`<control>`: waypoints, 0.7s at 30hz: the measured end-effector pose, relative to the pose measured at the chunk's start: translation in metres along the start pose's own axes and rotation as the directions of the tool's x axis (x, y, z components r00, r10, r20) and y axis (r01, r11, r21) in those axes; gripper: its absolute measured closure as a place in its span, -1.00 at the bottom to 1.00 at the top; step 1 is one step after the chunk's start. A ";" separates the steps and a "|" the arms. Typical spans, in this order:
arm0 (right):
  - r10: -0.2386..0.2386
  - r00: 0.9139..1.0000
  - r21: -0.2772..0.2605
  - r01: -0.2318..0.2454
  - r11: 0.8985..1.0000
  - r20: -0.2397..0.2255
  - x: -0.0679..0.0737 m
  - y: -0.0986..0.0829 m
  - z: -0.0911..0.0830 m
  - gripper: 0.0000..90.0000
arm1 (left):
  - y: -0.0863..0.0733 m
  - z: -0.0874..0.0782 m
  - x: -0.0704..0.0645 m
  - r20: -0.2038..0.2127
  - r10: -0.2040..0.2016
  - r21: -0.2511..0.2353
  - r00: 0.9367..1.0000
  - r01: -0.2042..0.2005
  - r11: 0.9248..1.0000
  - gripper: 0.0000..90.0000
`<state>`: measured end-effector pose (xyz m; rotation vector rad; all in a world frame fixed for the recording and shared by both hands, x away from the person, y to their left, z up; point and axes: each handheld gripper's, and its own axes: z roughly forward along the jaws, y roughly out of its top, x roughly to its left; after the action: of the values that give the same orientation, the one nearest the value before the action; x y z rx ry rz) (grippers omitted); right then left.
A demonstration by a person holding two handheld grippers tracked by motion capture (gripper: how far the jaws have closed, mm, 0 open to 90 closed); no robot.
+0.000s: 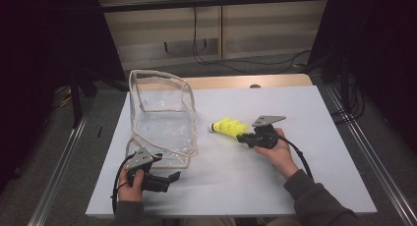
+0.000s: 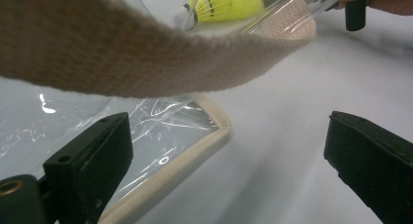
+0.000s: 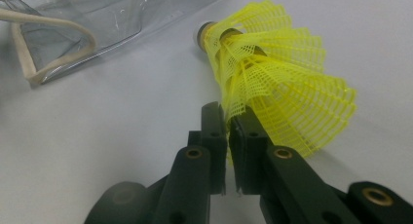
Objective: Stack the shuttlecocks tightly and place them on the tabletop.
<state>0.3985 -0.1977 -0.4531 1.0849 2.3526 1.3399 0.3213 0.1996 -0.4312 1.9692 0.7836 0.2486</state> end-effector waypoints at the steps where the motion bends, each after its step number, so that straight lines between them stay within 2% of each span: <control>1: 0.000 1.000 0.000 0.000 1.000 0.000 0.000 0.000 0.000 0.83 | 0.000 0.000 0.000 0.000 -0.001 -0.001 1.000 0.001 1.000 -0.91; 14: 0.012 1.000 0.010 -0.012 1.000 -0.011 0.004 -0.002 -0.003 0.52 | 0.001 0.000 0.000 -0.003 0.000 0.004 1.000 0.000 1.000 -0.91; 21: 0.040 0.999 -0.001 -0.040 0.999 0.034 0.001 -0.001 -0.004 0.21 | 0.000 -0.001 0.000 -0.001 0.000 0.002 1.000 0.000 1.000 -0.91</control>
<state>0.3954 -0.2002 -0.4517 1.1519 2.3188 1.3246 0.3212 0.2000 -0.4304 1.9706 0.7849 0.2490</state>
